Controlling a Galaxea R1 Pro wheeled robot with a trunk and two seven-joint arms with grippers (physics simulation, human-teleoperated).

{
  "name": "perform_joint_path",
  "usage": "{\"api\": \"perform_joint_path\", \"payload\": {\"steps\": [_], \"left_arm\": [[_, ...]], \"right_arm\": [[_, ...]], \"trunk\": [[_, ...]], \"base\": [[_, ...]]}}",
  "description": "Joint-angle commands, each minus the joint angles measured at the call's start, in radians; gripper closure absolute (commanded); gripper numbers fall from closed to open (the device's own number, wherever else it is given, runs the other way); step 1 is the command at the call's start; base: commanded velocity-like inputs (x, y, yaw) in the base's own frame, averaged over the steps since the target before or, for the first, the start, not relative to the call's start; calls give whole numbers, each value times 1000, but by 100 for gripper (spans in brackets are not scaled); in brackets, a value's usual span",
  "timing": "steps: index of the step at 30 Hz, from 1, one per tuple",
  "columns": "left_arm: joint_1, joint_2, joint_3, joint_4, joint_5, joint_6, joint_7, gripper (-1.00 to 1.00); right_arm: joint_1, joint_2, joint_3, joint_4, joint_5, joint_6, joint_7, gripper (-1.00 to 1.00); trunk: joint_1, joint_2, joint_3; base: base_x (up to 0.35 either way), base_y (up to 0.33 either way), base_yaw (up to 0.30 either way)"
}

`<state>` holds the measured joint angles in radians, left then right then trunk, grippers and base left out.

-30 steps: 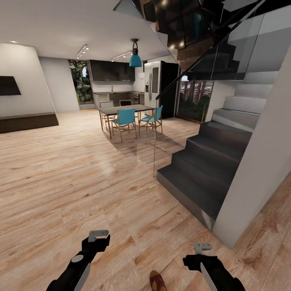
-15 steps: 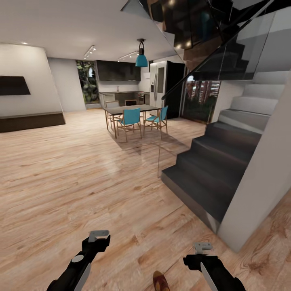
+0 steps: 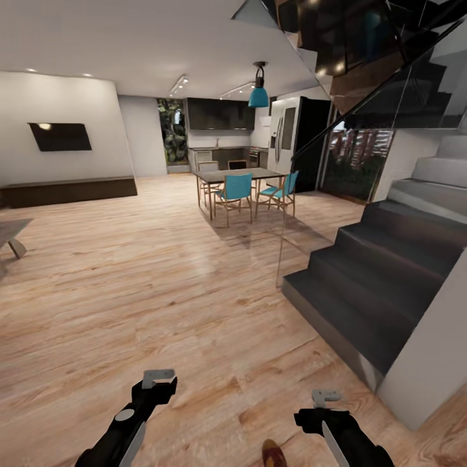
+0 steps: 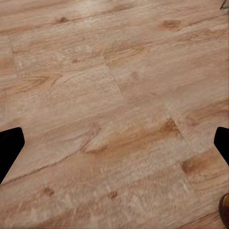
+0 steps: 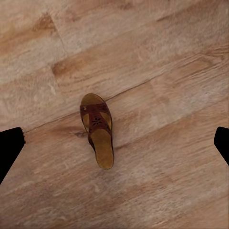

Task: Pick up the two gym shoes and the two sandals from the corridor floor and place them onto the hallstand (shoe rack) in the corridor, making sure they are on the rack and not on the floor. Arrange them so the two gym shoes are next to each other and the two sandals are next to each other.

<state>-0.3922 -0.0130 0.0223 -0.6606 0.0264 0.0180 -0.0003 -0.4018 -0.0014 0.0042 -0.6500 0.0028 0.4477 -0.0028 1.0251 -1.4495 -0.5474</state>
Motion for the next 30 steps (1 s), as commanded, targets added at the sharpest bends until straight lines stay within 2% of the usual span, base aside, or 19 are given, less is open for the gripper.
{"api": "perform_joint_path", "payload": {"steps": [1,10,19,30], "left_arm": [[0,-1,2,-1,3,2,-1,-100],[0,-2,-1,-1,3,1,0,-100],[0,-4,-2,0,3,0,0,-100],[0,-4,-1,1,3,0,-1,-100]], "right_arm": [[0,0,0,-2,0,6,0,-100],[0,0,0,-2,0,5,0,-100],[0,0,0,-2,0,5,0,-100],[0,0,0,-2,0,5,-2,-100]], "trunk": [[0,-1,-1],[0,-1,-1],[0,-1,-1],[0,-1,-2]], "base": [[0,0,104],[-8,-1,33],[-145,-45,1],[-11,-3,17]]}}
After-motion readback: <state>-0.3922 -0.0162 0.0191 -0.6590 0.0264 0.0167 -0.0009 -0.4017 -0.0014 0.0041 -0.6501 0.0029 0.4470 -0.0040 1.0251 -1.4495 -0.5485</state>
